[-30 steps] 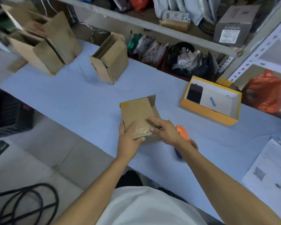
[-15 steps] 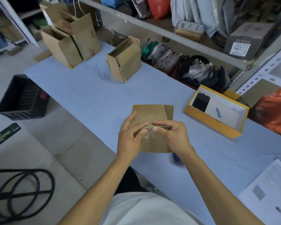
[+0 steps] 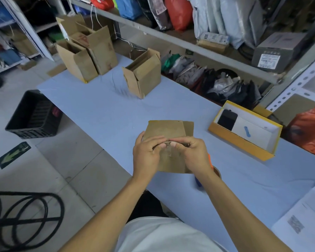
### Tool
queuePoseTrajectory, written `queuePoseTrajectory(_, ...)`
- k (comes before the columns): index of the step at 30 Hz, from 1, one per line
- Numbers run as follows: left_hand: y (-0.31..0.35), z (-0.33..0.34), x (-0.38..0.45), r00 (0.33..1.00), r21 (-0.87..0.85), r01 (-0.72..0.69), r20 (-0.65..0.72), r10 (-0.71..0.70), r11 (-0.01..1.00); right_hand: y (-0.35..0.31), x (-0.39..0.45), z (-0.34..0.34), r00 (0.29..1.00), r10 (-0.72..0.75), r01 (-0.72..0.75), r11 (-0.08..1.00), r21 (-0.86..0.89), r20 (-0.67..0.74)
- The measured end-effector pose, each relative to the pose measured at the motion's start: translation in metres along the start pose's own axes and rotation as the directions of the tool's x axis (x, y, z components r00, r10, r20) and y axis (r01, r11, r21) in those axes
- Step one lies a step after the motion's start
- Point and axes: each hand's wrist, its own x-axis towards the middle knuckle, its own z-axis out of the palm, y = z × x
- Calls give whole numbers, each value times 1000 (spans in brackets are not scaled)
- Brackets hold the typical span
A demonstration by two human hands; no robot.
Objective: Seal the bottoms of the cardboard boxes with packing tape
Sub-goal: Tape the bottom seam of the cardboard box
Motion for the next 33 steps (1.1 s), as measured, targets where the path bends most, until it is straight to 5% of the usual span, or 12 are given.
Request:
queuePoseTrajectory(5, 3, -2, 5, 995, 10, -14, 100, 13, 1000, 1, 7, -11, 994, 89, -89, 996, 7, 59)
queuePoseTrajectory(18, 9, 0, 6, 994, 17, 46, 98, -47, 999, 1, 8, -7, 985, 172, -173, 974, -143, -23)
queuePoseTrajectory(22, 4, 2, 7, 979, -29, 182, 100, -179, 983, 2, 14, -11, 990, 133, -138, 858, -494, -45)
queuePoseTrajectory(24, 1, 2, 11, 951, -90, 310, 53, -306, 947, 6, 14, -15, 989, 41, -121, 769, -628, -140)
queuePoseTrajectory(29, -9, 1, 17, 832, -348, 517, -11, -554, 783, 18, 1, -27, 899, -92, -237, 720, -652, -429)
queuePoseTrajectory(31, -12, 0, 18, 754, -488, 583, 28, -656, 649, 21, -5, -31, 895, 17, -301, 762, -574, -446)
queuePoseTrajectory(33, -11, 1, 18, 721, -529, 621, 96, -687, 578, 20, -8, -26, 922, 233, -346, 853, -390, -309)
